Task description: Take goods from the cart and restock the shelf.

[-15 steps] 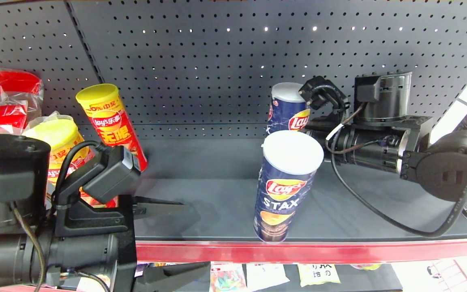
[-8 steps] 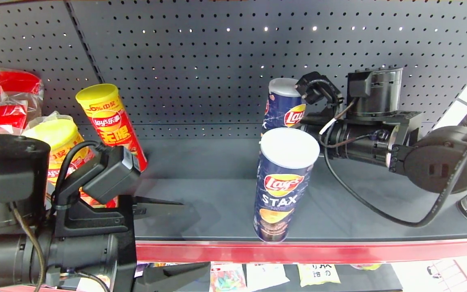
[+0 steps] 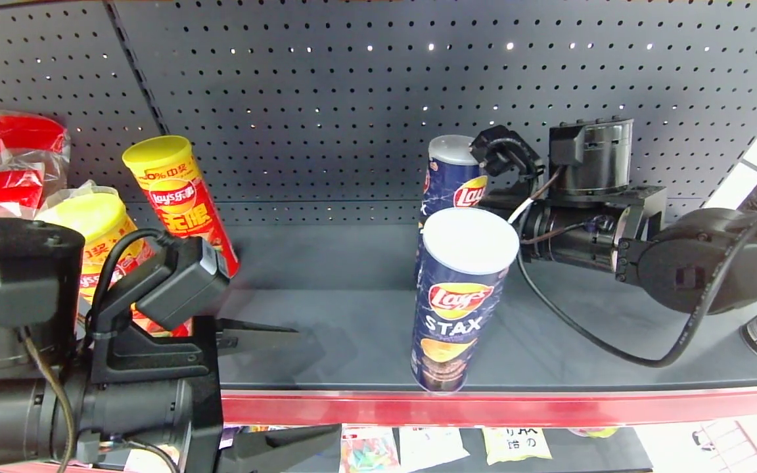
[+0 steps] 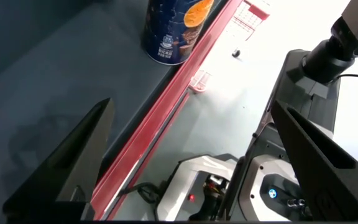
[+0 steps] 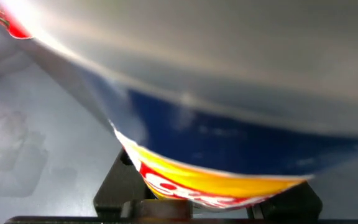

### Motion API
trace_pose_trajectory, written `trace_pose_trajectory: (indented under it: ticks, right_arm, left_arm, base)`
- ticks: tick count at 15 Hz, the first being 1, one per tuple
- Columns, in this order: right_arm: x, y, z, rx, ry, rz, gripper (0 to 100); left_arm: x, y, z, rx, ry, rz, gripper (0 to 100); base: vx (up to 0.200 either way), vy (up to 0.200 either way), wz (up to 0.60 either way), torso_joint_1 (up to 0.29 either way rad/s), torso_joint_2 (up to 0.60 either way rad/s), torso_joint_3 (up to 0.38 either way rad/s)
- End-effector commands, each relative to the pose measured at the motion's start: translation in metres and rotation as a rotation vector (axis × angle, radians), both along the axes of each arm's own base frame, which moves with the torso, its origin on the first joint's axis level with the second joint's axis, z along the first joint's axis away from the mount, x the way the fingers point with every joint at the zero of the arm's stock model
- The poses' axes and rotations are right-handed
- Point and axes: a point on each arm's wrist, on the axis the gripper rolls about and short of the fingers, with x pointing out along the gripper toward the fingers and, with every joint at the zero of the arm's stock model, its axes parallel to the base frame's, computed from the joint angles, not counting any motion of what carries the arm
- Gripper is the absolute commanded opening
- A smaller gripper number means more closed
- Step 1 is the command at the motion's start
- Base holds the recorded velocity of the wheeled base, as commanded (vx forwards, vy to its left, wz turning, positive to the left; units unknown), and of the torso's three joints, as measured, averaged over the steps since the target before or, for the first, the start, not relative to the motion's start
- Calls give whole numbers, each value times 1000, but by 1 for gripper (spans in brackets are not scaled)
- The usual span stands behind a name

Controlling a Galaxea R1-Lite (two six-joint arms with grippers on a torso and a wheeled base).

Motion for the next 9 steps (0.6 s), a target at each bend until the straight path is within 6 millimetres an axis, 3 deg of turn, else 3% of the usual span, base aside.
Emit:
trace_pose_trajectory:
  ticks: [1, 9]
  right_arm:
    - [-2, 1, 1, 1, 0, 4, 100]
    - [-40, -12, 10, 27, 13, 2, 100]
  left_arm:
    - [1, 0, -1, -1, 8, 4, 100]
    - [2, -1, 1, -5, 10, 27, 100]
  base:
    - [0, 0, 0, 0, 0, 0]
    - [0, 0, 0, 0, 0, 0]
